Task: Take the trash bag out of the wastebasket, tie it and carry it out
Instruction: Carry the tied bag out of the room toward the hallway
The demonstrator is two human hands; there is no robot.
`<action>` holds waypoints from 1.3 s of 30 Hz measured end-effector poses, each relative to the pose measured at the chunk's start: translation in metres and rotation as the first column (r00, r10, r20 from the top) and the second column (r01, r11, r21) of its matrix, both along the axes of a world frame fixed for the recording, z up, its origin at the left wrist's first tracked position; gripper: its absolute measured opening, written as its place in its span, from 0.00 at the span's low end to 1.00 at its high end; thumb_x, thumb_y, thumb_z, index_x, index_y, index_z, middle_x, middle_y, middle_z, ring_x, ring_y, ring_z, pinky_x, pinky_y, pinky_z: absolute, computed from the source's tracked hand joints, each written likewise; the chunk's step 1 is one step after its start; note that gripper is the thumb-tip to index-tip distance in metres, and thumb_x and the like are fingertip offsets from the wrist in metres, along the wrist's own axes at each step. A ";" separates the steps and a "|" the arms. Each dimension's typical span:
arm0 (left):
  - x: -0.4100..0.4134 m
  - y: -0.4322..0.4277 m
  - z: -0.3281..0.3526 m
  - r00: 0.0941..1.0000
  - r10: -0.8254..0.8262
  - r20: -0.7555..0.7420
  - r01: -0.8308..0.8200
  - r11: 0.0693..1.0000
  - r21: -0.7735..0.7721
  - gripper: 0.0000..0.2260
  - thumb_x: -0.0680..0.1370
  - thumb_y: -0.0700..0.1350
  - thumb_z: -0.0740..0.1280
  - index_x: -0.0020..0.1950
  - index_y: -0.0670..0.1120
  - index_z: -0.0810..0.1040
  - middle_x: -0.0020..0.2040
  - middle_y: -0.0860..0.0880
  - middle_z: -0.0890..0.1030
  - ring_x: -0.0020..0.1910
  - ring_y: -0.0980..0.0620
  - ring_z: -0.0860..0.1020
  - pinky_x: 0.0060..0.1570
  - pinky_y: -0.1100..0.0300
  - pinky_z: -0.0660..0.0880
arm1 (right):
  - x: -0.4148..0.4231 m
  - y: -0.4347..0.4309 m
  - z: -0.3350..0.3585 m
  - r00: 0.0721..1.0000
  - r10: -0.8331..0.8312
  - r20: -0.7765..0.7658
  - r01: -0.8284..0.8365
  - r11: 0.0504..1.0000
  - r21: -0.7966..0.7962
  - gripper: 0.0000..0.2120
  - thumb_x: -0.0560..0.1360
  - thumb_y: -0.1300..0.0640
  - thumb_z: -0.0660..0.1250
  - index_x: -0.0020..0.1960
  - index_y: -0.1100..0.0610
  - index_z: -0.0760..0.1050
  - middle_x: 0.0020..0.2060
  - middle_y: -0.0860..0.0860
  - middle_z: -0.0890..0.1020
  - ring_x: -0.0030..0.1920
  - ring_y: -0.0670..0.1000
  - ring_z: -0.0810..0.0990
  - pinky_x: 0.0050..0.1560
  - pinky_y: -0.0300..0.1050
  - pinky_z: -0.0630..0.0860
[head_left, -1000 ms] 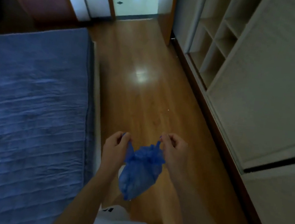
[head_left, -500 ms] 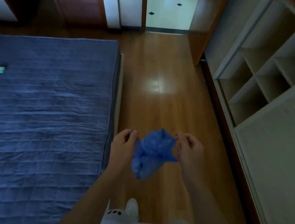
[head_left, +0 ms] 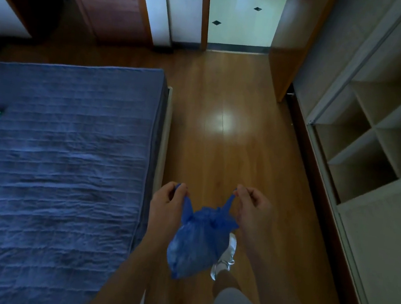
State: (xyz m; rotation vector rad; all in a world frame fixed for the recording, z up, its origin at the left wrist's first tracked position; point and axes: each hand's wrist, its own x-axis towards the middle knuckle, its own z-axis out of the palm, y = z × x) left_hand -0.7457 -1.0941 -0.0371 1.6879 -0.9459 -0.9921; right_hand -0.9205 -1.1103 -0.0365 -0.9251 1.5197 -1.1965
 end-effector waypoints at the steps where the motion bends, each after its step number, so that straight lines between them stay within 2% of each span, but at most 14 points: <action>1: -0.004 -0.018 -0.001 1.000 0.005 0.001 -0.005 1.000 0.001 0.13 0.79 0.43 0.65 0.34 0.44 0.77 0.24 0.56 0.73 0.26 0.60 0.71 0.28 0.68 0.68 | -0.003 -0.021 -0.001 1.000 0.015 0.018 -0.015 1.000 0.003 0.14 0.78 0.49 0.67 0.35 0.49 0.80 0.21 0.43 0.71 0.22 0.41 0.66 0.22 0.34 0.65; 4: -0.019 -0.078 0.002 0.999 0.048 -0.001 -0.048 0.999 0.015 0.13 0.78 0.43 0.65 0.33 0.46 0.77 0.24 0.54 0.73 0.27 0.56 0.71 0.29 0.61 0.69 | -0.015 -0.089 -0.001 0.996 0.044 0.073 -0.045 0.999 0.010 0.15 0.79 0.52 0.68 0.34 0.53 0.79 0.20 0.43 0.69 0.21 0.40 0.64 0.21 0.34 0.62; 7: -0.039 -0.138 0.009 0.994 0.106 0.016 -0.106 0.994 0.030 0.13 0.78 0.43 0.65 0.32 0.47 0.77 0.25 0.53 0.73 0.29 0.53 0.72 0.32 0.53 0.70 | -0.029 -0.155 0.004 0.994 0.095 0.059 -0.096 0.995 0.012 0.15 0.79 0.56 0.67 0.35 0.58 0.77 0.19 0.43 0.70 0.20 0.40 0.66 0.21 0.33 0.63; 11: -0.058 -0.208 0.018 0.985 0.154 0.078 -0.156 0.987 0.026 0.12 0.77 0.43 0.66 0.33 0.48 0.77 0.27 0.52 0.77 0.28 0.56 0.75 0.31 0.56 0.72 | -0.040 -0.232 0.015 0.988 0.132 0.077 -0.133 0.991 0.010 0.15 0.79 0.58 0.67 0.34 0.54 0.77 0.20 0.42 0.75 0.21 0.39 0.72 0.25 0.33 0.67; 15: -0.070 -0.260 0.028 0.979 0.182 0.092 -0.182 0.983 -0.002 0.12 0.76 0.41 0.66 0.32 0.48 0.76 0.27 0.49 0.74 0.27 0.55 0.72 0.30 0.55 0.69 | -0.046 -0.287 0.024 0.984 0.151 0.099 -0.147 0.988 -0.045 0.14 0.79 0.60 0.67 0.34 0.54 0.78 0.20 0.42 0.74 0.22 0.41 0.68 0.25 0.36 0.65; 17: -0.073 -0.282 0.034 0.980 0.184 0.072 -0.185 0.983 -0.004 0.13 0.77 0.42 0.66 0.32 0.49 0.76 0.27 0.48 0.73 0.29 0.52 0.72 0.32 0.53 0.69 | -0.050 -0.309 0.026 0.976 0.173 0.131 -0.167 0.984 -0.058 0.14 0.79 0.59 0.67 0.34 0.52 0.79 0.20 0.42 0.73 0.21 0.42 0.67 0.23 0.36 0.65; 20: -0.075 -0.314 0.036 0.980 0.188 0.068 -0.186 0.982 -0.033 0.11 0.78 0.42 0.65 0.35 0.45 0.78 0.29 0.46 0.75 0.31 0.48 0.73 0.34 0.50 0.71 | -0.053 -0.344 0.024 0.972 0.183 0.150 -0.178 0.983 -0.041 0.16 0.79 0.58 0.67 0.33 0.50 0.79 0.20 0.43 0.72 0.21 0.42 0.66 0.23 0.37 0.63; 25: -0.067 -0.365 0.030 0.978 0.200 0.067 -0.198 0.980 -0.032 0.13 0.78 0.42 0.65 0.34 0.48 0.78 0.26 0.54 0.77 0.29 0.54 0.74 0.33 0.54 0.72 | -0.049 -0.400 0.012 0.981 0.161 0.103 -0.163 0.986 0.011 0.15 0.80 0.56 0.67 0.34 0.53 0.78 0.20 0.43 0.72 0.20 0.40 0.67 0.23 0.35 0.64; 28: -0.056 -0.406 0.023 0.980 0.192 0.046 -0.190 0.981 -0.043 0.16 0.78 0.42 0.66 0.30 0.52 0.76 0.23 0.54 0.73 0.27 0.52 0.71 0.31 0.54 0.69 | -0.041 -0.435 0.005 0.982 0.154 0.108 -0.158 0.987 0.035 0.16 0.80 0.55 0.66 0.33 0.52 0.78 0.19 0.43 0.70 0.20 0.41 0.65 0.22 0.35 0.63; 30: -0.046 -0.437 0.021 0.983 0.178 0.035 -0.176 0.983 -0.058 0.17 0.78 0.43 0.66 0.29 0.54 0.75 0.23 0.55 0.72 0.27 0.54 0.70 0.30 0.55 0.68 | -0.032 -0.464 0.002 0.982 0.161 0.097 -0.166 0.985 0.049 0.15 0.80 0.54 0.66 0.34 0.53 0.78 0.19 0.43 0.70 0.20 0.41 0.65 0.22 0.35 0.63; 34: -0.020 -0.509 0.021 0.991 0.137 -0.005 -0.137 0.987 -0.082 0.15 0.77 0.45 0.65 0.30 0.52 0.75 0.24 0.54 0.71 0.27 0.54 0.69 0.30 0.55 0.67 | -0.007 -0.539 0.004 0.982 0.172 0.077 -0.177 0.982 0.068 0.14 0.80 0.53 0.66 0.36 0.54 0.78 0.20 0.43 0.70 0.22 0.42 0.66 0.25 0.40 0.63; 39: 0.019 -0.601 0.017 0.995 0.099 0.002 -0.098 0.992 -0.085 0.15 0.77 0.47 0.64 0.30 0.54 0.75 0.25 0.54 0.72 0.28 0.55 0.71 0.31 0.56 0.68 | 0.039 -0.636 0.008 0.985 0.159 0.062 -0.162 0.986 0.048 0.14 0.79 0.55 0.66 0.36 0.56 0.77 0.20 0.42 0.73 0.20 0.40 0.69 0.22 0.32 0.65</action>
